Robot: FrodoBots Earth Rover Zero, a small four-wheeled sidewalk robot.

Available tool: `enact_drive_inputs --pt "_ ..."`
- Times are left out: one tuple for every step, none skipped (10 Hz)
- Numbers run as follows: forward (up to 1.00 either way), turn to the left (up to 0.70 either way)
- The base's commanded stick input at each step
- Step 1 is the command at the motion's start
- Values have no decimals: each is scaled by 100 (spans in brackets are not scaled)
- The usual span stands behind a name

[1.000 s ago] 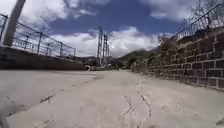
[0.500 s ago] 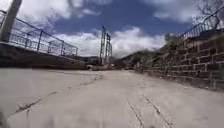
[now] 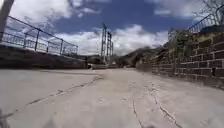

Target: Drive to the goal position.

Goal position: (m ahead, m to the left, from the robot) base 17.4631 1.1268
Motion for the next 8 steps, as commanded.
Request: enact_drive_inputs --pt "100 0" --pt "100 0" --pt "100 -27" --pt "100 -27" --pt "100 -27" --pt "100 -27" --pt "100 -27" --pt "100 -27"
